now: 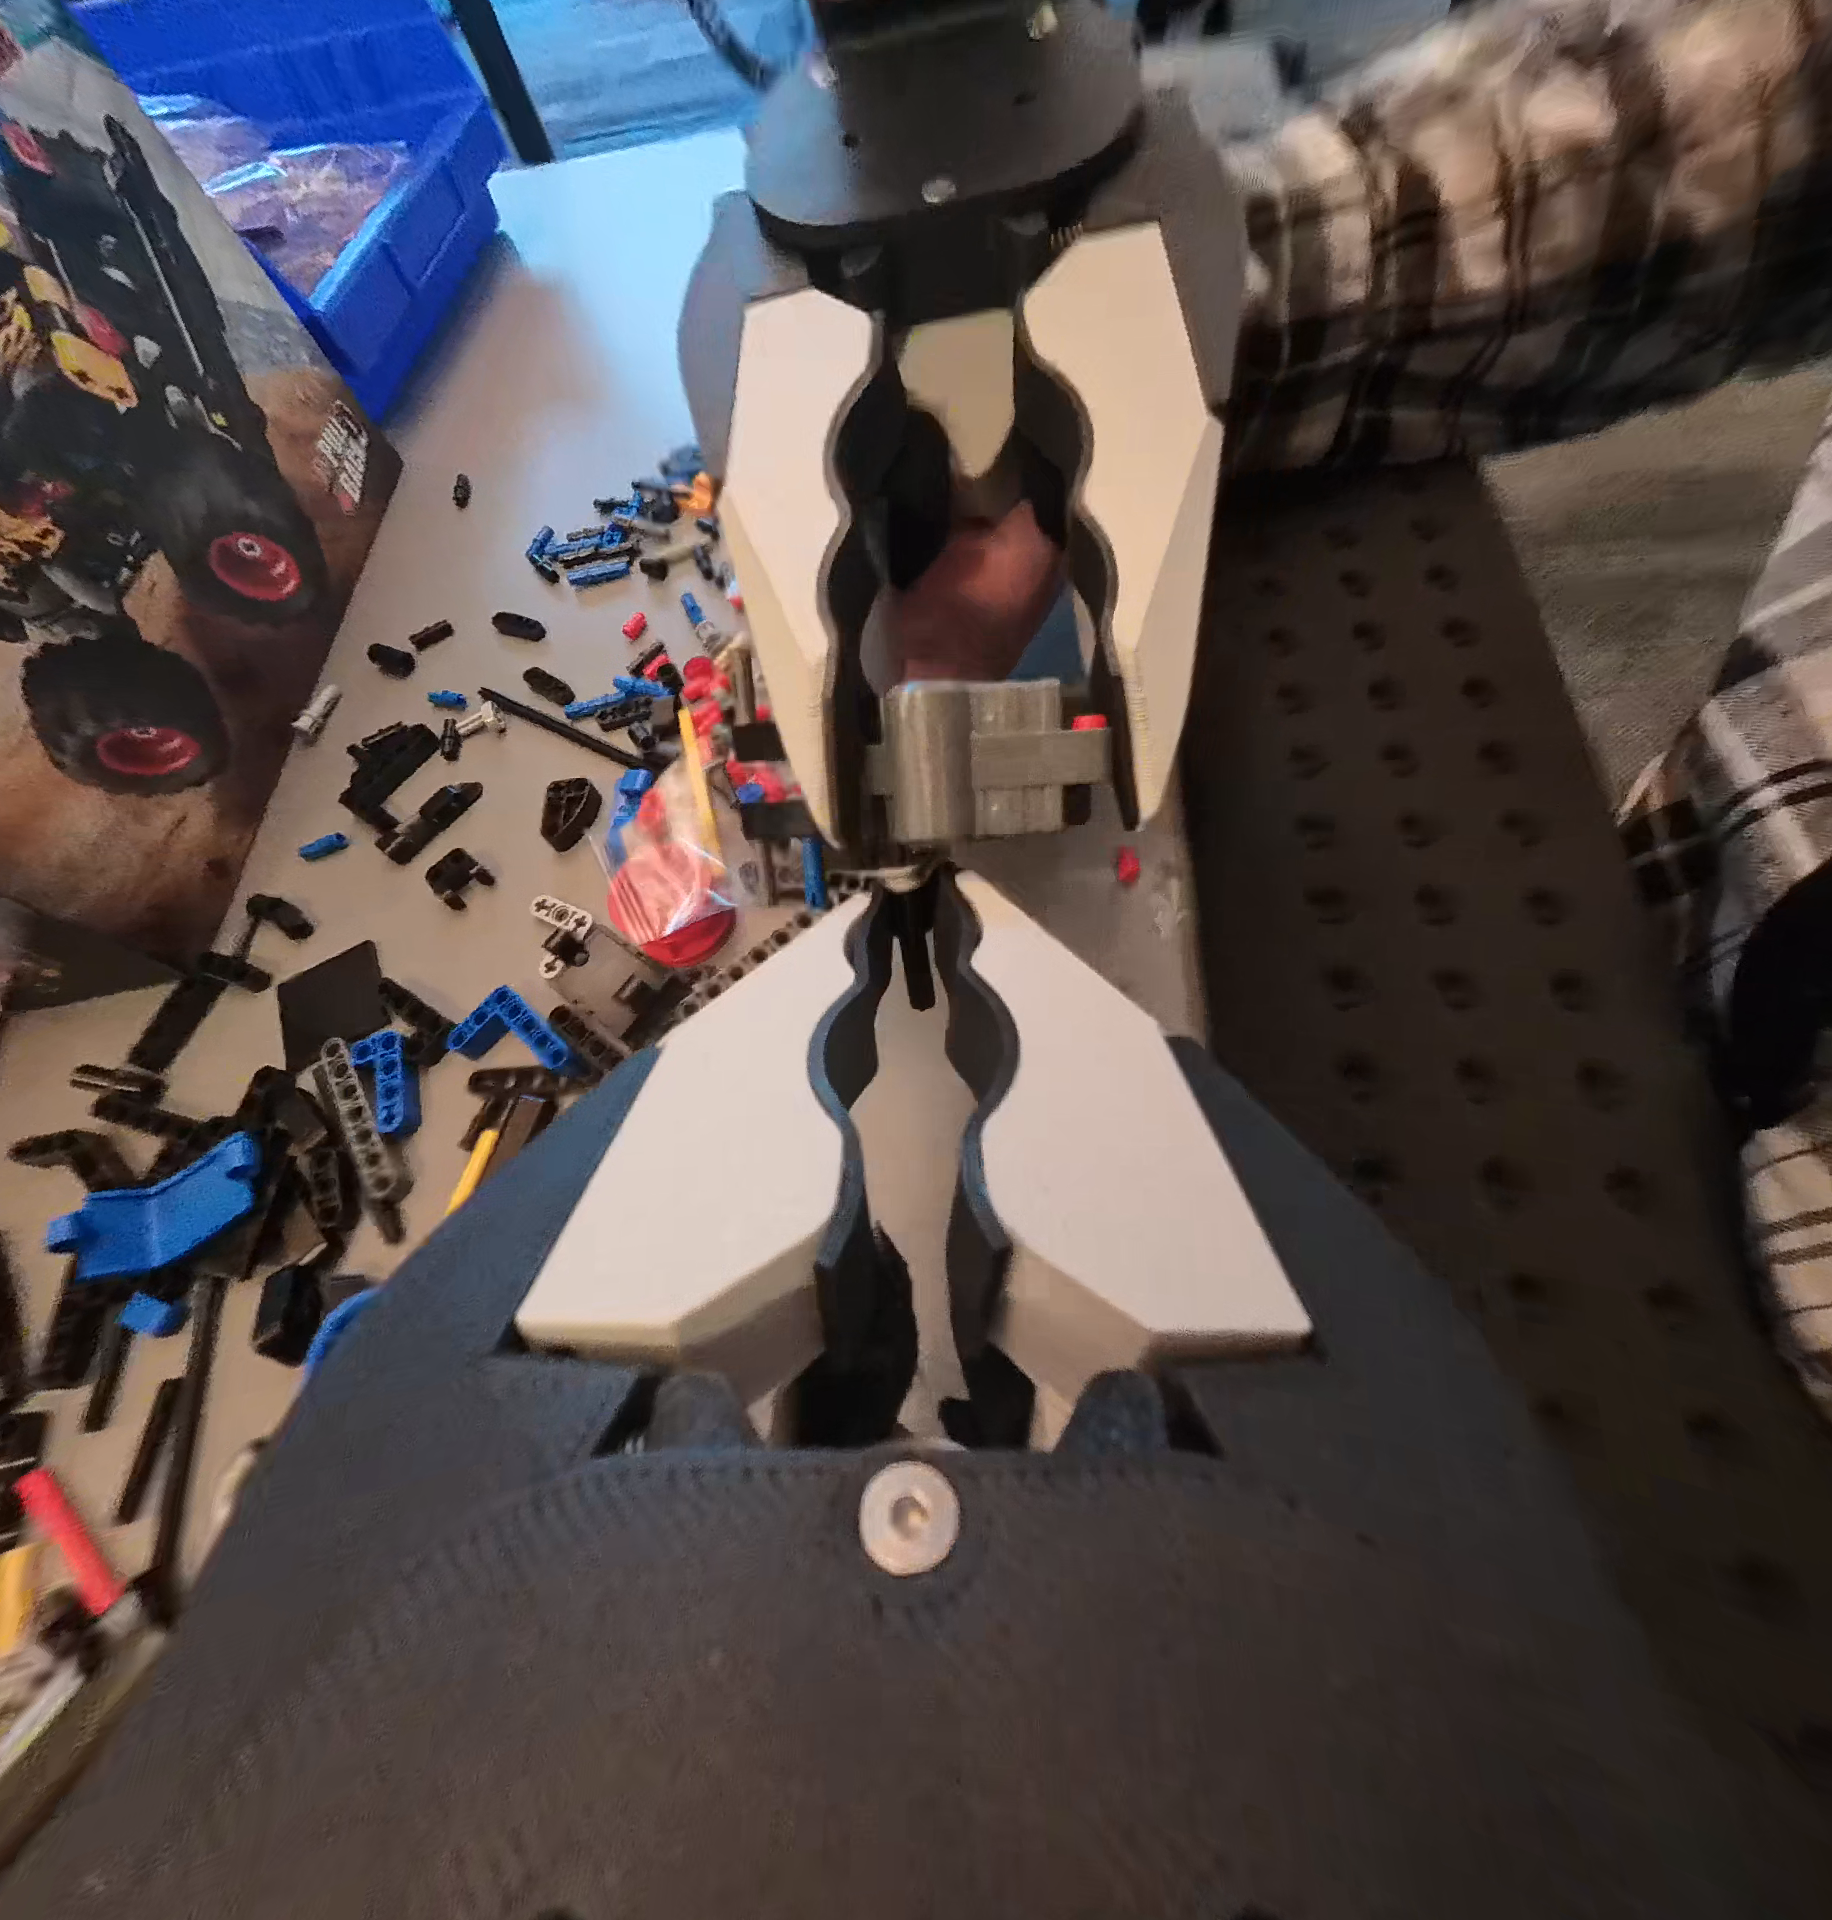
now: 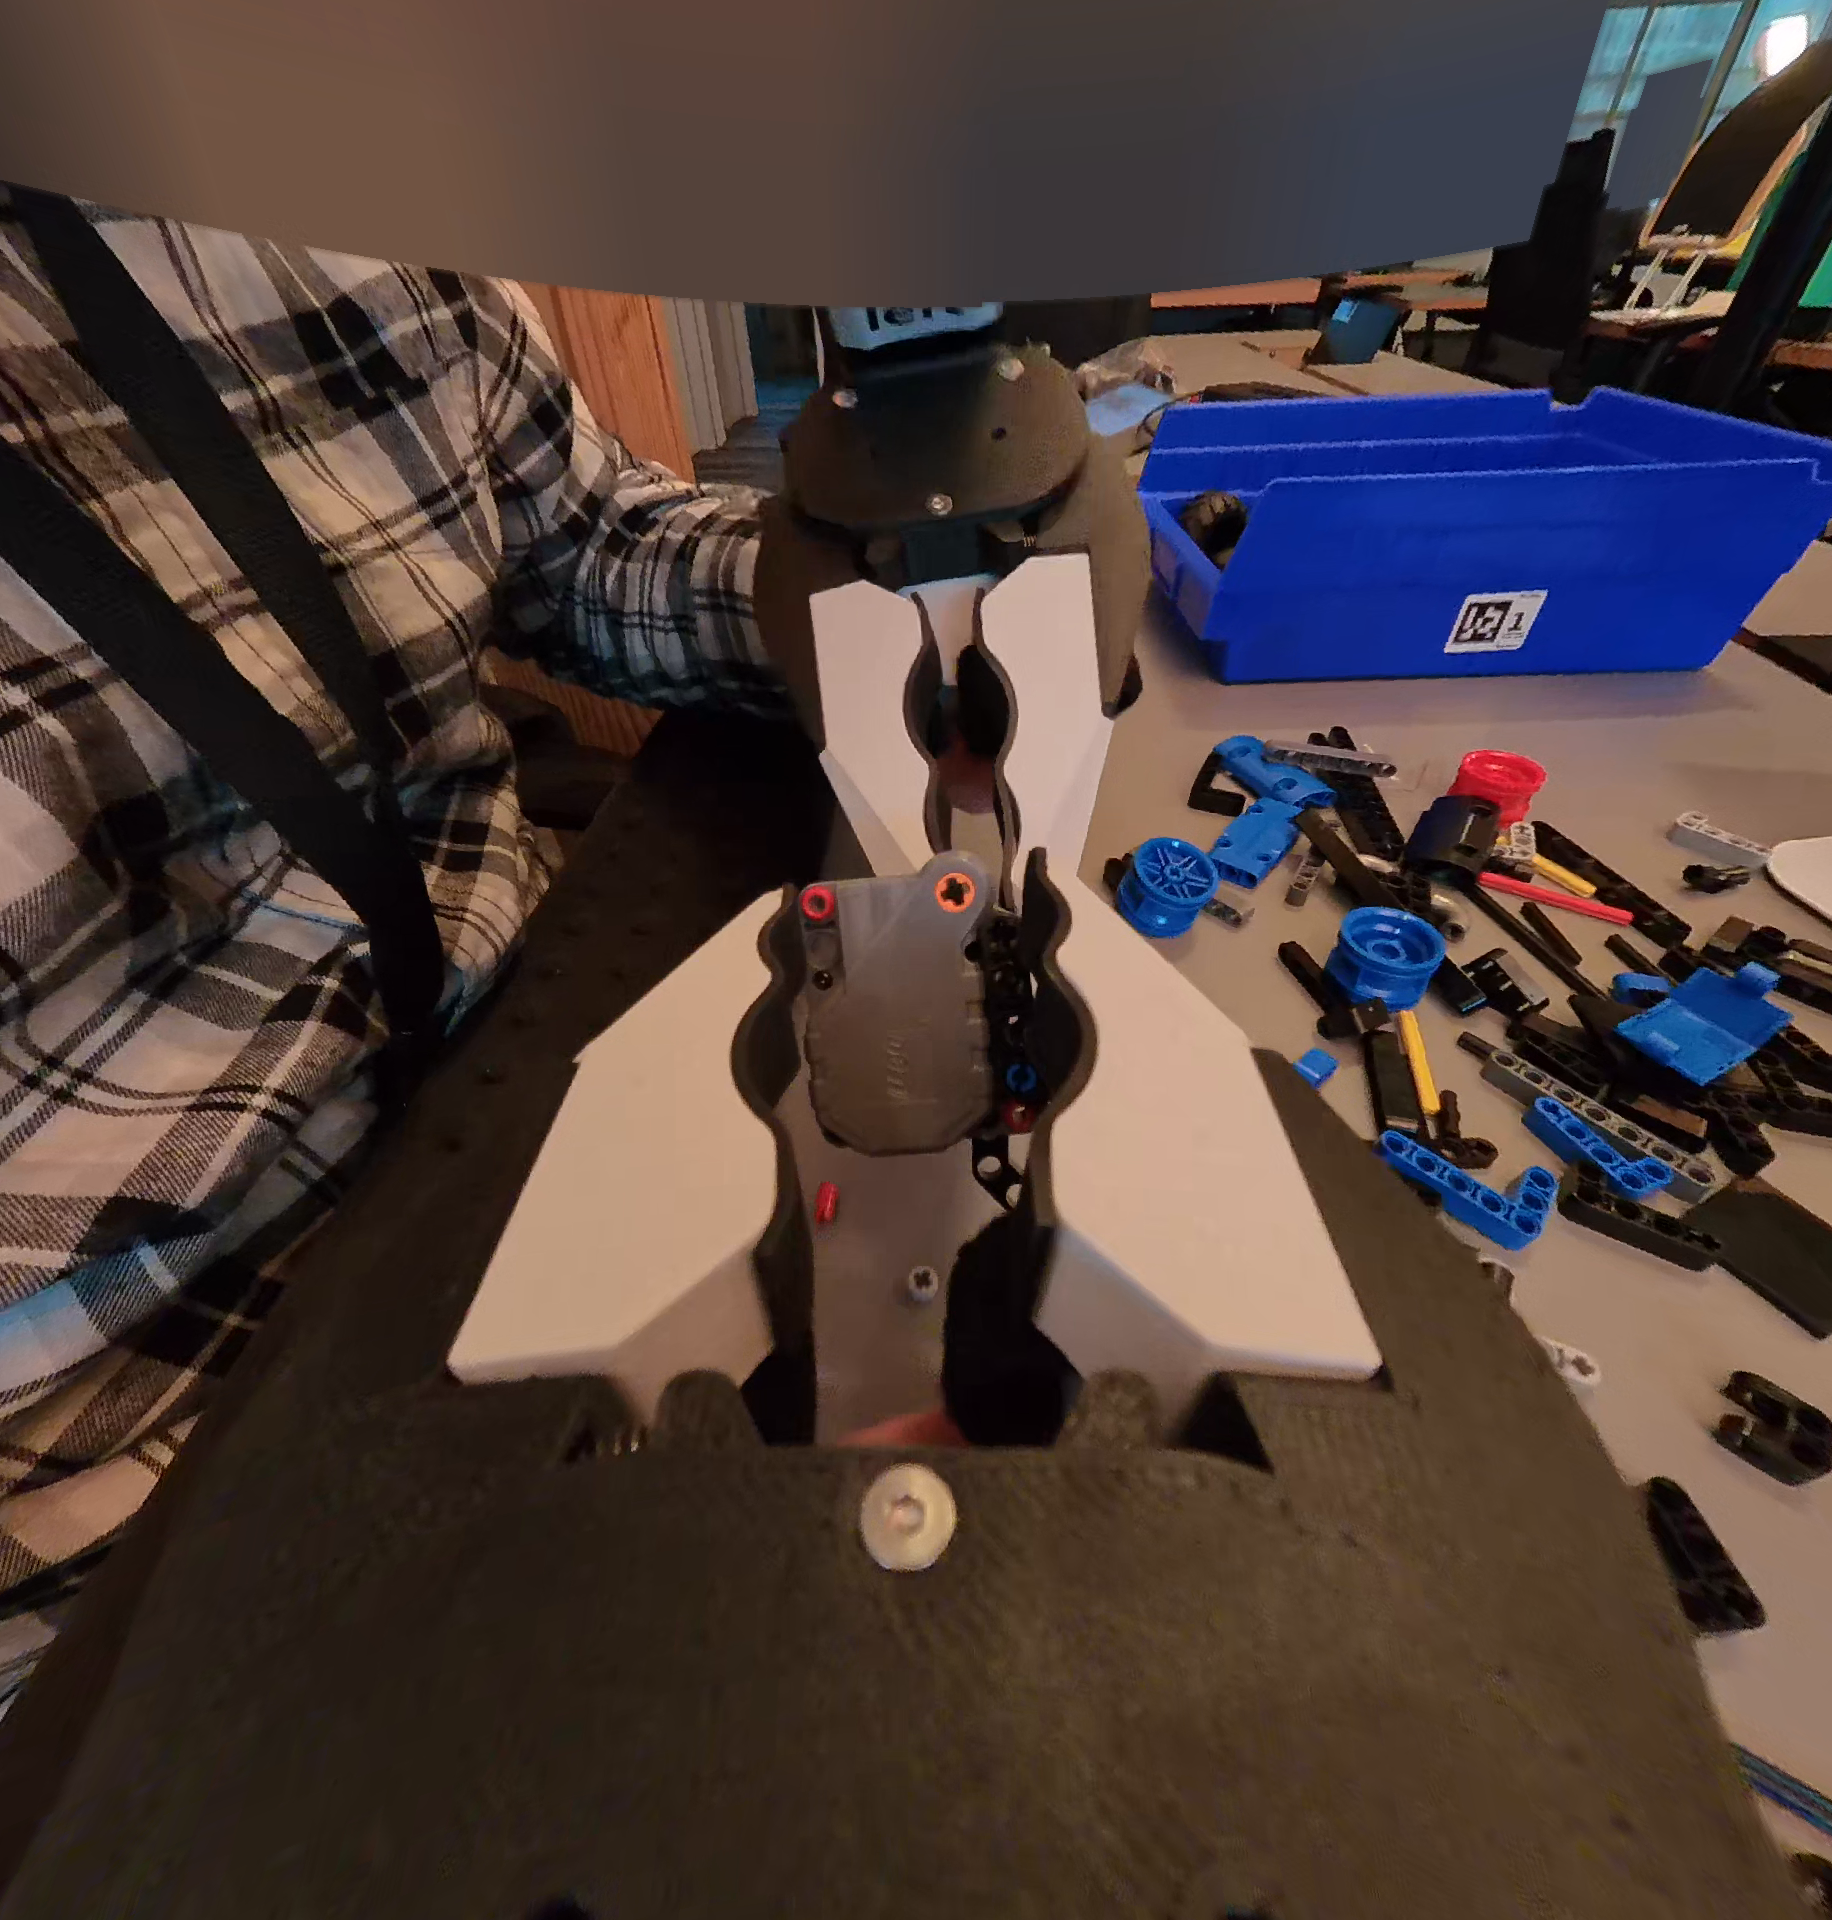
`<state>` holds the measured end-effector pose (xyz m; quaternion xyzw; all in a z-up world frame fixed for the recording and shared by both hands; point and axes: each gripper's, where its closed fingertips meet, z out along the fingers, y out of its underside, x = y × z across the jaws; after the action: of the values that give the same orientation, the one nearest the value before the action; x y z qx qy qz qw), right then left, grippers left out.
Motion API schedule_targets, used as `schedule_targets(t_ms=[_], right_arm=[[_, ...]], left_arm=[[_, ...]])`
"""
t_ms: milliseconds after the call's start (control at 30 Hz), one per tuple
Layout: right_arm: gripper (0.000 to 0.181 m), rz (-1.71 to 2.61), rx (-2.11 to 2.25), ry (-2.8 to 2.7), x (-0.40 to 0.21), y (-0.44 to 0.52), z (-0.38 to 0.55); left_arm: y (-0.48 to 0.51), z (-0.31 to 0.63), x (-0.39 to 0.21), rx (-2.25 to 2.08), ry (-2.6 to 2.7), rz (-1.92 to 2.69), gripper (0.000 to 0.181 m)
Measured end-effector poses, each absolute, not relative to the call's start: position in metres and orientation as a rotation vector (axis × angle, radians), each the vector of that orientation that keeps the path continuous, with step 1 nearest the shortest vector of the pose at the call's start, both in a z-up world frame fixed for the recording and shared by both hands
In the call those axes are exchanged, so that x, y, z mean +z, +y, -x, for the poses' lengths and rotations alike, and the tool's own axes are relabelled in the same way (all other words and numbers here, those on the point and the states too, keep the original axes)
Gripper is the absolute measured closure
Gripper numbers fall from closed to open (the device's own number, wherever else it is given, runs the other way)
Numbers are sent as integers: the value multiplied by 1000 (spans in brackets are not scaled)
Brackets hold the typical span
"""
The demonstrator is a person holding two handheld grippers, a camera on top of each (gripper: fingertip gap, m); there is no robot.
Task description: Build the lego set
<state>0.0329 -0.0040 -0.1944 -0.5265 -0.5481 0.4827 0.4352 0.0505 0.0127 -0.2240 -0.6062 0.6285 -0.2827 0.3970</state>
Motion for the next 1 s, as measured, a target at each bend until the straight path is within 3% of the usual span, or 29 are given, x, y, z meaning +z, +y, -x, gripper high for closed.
schedule_targets(t_ms=[433, 733, 833, 933, 1000], right_arm=[[141, 1346, 1134, -1499, -214, -11, -31], [141, 1320, 1083, -1444, -207, -4, -29], [140, 1285, 1094, -1411, -198, -3, -31], [140, 1255, 1157, -1349, -184, -2, -35], [140, 1252, 1178, -1327, -182, -1, -36]], left_arm=[[11, -51, -238, -372, 1747, 1392, 177], [21, -51, -232, -420, 1661, 1427, 176], [20, -52, -223, -474, 1602, 1410, 173], [24, -52, -208, -502, 1538, 1383, 154], [24, -51, -207, -528, 1524, 1378, 152]])
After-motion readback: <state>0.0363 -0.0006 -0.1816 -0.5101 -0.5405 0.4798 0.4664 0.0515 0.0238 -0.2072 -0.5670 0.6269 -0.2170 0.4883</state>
